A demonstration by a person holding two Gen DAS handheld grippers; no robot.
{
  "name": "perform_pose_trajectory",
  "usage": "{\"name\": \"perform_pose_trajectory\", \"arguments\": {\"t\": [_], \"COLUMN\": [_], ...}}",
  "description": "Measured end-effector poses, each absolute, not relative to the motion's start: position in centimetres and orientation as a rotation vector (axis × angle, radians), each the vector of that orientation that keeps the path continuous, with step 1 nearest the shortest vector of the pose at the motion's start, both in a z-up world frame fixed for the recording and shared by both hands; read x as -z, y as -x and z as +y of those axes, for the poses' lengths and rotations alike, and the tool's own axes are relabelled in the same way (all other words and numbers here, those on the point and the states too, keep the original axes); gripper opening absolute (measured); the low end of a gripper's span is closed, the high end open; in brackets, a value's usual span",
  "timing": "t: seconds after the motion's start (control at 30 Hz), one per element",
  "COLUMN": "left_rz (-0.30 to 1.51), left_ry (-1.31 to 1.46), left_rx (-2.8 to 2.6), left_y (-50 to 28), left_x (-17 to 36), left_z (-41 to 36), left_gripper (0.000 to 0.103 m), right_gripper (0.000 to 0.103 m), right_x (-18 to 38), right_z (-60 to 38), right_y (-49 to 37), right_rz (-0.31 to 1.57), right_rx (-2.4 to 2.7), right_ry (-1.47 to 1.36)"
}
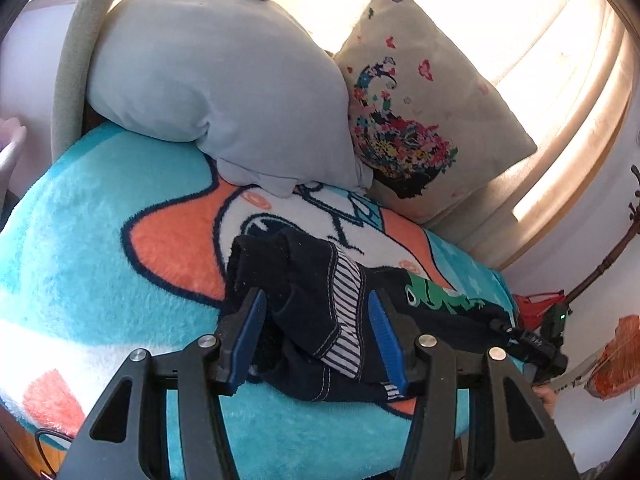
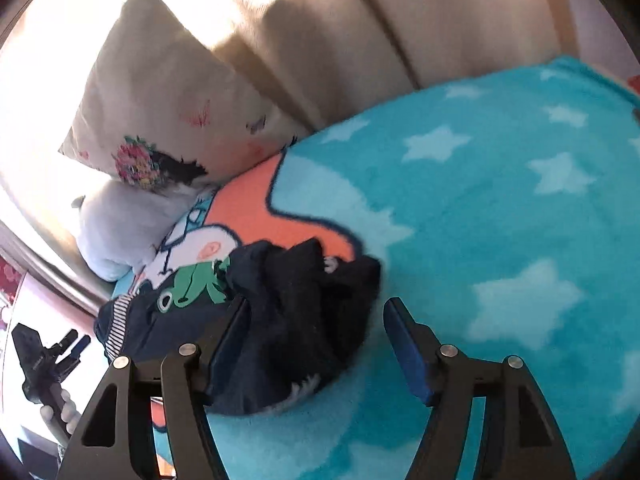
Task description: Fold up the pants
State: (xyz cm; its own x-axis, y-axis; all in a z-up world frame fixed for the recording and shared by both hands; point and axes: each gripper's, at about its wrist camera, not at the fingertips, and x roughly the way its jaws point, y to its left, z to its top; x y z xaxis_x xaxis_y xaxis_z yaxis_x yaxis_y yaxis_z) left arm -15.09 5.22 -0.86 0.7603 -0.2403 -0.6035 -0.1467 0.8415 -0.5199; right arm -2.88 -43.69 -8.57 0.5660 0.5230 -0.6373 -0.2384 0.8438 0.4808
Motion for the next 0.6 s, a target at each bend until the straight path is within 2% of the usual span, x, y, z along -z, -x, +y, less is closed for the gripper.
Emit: {"name": "perform_pose_trajectory", "arguments": {"t": [0.03, 0.07, 0.3, 0.6], "left_rz": [0.718, 0.720, 0.721, 0.890], "left_ry": [0.586, 0.590, 0.581, 0.482], "left_rx": [0.042, 0.027, -0.052, -0.189], "left_y": [15.0, 15.0, 13.5, 9.7], "left_x": [0.9, 0.8, 0.3, 3.5], "left_z": [5.3, 5.4, 4.8, 2.4], "left_gripper": [0.053, 0.053, 0.053, 0.070], "right_gripper": [0.039, 0.022, 0.020, 0.023], "right_x": [8.8, 9.1, 7.3, 8.9], "right_z": [-43.1, -42.6, -44.0, -46.0], "right_y": [2.5, 2.0, 1.3, 0.4], "right_rz": [0.871, 0.886, 0.811, 0.846], "right_rx": [-0.471, -0.479, -0.437, -0.389], "right_ry": [-0.363, -0.373, -0.368, -0.385]}}
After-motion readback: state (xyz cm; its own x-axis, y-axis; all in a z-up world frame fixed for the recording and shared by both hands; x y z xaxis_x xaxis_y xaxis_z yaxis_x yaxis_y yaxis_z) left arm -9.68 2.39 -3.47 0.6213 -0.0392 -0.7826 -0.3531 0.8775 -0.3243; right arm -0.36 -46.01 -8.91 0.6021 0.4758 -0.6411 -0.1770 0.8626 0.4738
